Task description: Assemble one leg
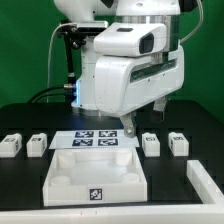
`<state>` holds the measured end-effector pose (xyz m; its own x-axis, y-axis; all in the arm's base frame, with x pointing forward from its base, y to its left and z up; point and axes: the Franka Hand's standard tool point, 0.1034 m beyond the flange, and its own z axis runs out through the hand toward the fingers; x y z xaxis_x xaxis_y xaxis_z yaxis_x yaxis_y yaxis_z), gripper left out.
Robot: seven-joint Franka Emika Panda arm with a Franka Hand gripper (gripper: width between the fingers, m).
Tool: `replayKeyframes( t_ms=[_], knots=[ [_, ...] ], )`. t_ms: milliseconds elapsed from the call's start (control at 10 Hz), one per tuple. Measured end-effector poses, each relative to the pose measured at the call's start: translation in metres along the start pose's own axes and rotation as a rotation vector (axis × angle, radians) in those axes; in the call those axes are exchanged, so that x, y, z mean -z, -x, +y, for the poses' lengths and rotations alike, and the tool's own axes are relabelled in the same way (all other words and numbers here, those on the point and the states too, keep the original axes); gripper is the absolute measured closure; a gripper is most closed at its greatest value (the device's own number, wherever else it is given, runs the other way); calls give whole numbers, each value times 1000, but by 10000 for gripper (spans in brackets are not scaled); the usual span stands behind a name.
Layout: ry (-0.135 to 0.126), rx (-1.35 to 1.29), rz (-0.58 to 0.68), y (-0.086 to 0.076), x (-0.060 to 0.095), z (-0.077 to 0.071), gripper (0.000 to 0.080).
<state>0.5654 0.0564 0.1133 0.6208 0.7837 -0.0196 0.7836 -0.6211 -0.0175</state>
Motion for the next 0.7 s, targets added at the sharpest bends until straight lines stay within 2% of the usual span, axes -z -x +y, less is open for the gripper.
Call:
replayKeyframes(
  t_ms=[700],
  knots=[
    [0,0,0,0,0,0,150]
  ],
)
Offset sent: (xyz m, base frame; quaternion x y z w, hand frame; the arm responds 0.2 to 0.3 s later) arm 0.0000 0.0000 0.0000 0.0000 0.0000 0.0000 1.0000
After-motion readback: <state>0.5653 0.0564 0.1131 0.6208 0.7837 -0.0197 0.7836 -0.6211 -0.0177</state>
